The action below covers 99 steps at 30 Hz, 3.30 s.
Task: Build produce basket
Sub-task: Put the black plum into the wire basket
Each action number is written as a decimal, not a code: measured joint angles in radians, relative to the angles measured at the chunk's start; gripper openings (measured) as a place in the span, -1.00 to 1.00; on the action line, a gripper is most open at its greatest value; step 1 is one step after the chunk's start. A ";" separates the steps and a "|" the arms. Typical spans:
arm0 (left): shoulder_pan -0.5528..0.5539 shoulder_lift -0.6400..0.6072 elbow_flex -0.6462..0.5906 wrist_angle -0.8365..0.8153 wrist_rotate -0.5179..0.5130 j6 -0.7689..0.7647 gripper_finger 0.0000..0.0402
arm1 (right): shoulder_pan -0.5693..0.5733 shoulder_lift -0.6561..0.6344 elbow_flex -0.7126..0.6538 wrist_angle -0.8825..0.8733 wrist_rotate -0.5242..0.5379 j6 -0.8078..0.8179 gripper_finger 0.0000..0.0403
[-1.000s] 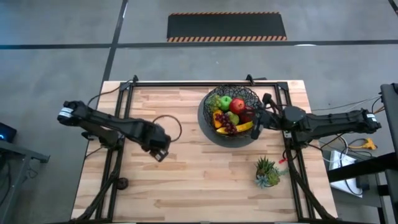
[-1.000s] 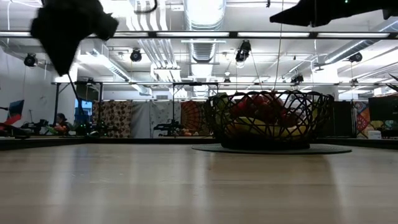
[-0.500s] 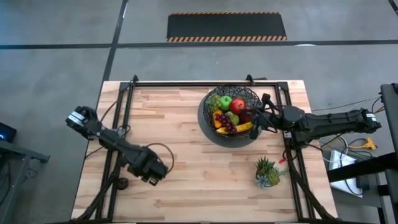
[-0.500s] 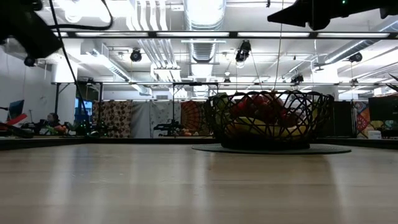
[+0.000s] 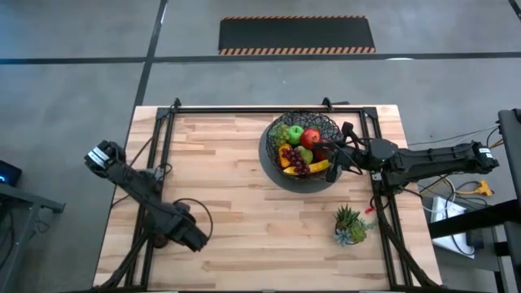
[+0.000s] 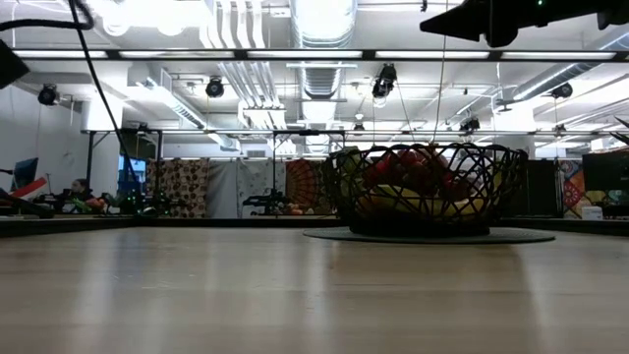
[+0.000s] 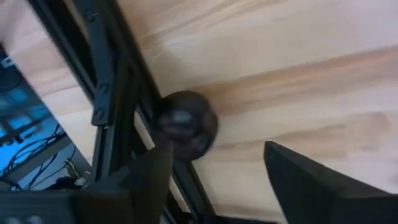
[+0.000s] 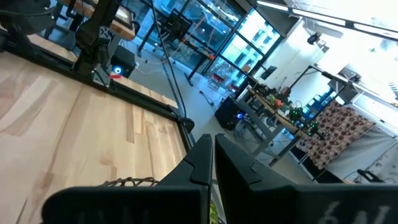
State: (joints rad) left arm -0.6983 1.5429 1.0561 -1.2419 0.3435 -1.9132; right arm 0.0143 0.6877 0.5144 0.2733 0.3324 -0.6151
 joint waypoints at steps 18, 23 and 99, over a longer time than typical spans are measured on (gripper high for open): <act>-0.142 -0.001 -0.138 0.148 0.027 -0.153 0.50 | 0.000 0.001 0.000 0.002 0.000 0.005 -0.96; -0.157 0.000 -0.166 0.154 0.032 -0.177 0.50 | 0.000 0.001 0.000 0.002 0.000 0.011 -0.96; 0.509 -0.127 -0.410 1.920 -0.759 2.184 0.10 | -0.002 0.508 0.085 0.307 -0.411 0.361 -0.42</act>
State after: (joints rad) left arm -0.1894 1.4159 0.6460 0.6782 -0.4160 0.2710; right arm 0.0128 1.1953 0.5996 0.5807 -0.0788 -0.2539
